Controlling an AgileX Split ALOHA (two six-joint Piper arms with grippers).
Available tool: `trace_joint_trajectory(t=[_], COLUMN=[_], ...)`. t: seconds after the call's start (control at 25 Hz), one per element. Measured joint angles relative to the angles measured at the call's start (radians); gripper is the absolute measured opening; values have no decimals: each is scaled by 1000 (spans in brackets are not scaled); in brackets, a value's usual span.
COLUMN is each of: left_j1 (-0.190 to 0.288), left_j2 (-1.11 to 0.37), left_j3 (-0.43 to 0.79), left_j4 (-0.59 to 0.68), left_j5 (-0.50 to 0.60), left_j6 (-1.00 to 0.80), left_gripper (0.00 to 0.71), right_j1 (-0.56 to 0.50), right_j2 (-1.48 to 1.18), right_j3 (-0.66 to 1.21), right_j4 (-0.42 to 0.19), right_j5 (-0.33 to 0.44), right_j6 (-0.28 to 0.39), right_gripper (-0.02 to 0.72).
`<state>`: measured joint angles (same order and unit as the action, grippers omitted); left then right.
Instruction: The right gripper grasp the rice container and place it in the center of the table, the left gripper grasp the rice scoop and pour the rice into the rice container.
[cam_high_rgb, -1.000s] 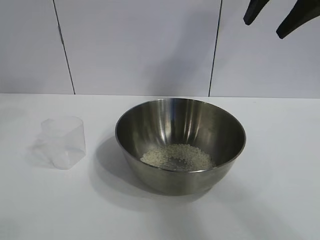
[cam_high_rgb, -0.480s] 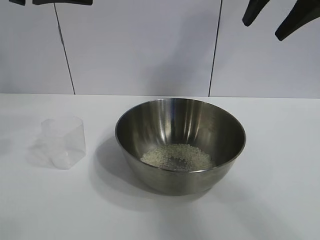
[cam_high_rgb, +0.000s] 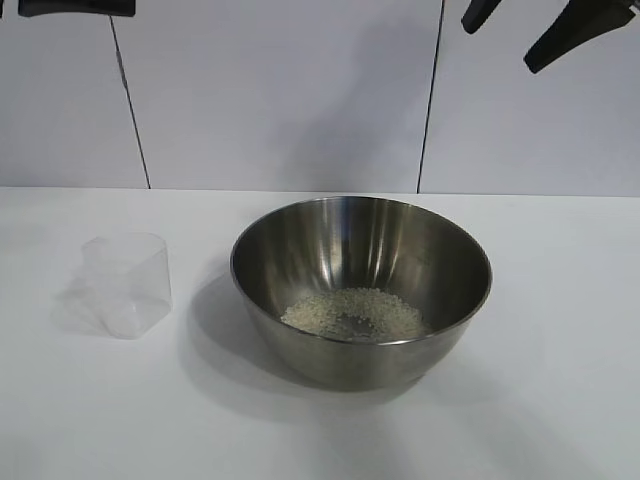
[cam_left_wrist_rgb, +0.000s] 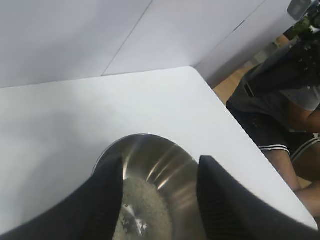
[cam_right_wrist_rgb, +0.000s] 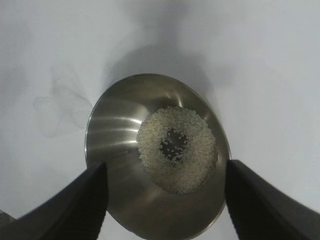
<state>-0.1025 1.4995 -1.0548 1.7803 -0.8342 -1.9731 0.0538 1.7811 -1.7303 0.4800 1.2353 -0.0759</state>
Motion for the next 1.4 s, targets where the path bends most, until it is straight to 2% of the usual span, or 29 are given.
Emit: trace_joint_trajectory(t=[0.2,0.32,0.64,1.0,1.4], left_j1=[0,-3,-52,-53,-53], left_j2=[0,1,134,157,157], left_j3=[11,11,27,33,81], left_j4=[0,0,0,0,0], left_j5=[4,8,-20,-35,-35], left_j6=[17,-23,-180,-291,-298], left_gripper=[343,368,384,384,384], right_j1=[57,114,226,227,227], right_j2=[0,0,0,0,0], right_j3=[0,0,0,0,0], right_j4=[-5,-24,-118,-163,-169], right_j5=[0,0,0,1,1], right_j6=[-2,-12,-22,-22,-22], right_gripper=[463,463,463,463,463])
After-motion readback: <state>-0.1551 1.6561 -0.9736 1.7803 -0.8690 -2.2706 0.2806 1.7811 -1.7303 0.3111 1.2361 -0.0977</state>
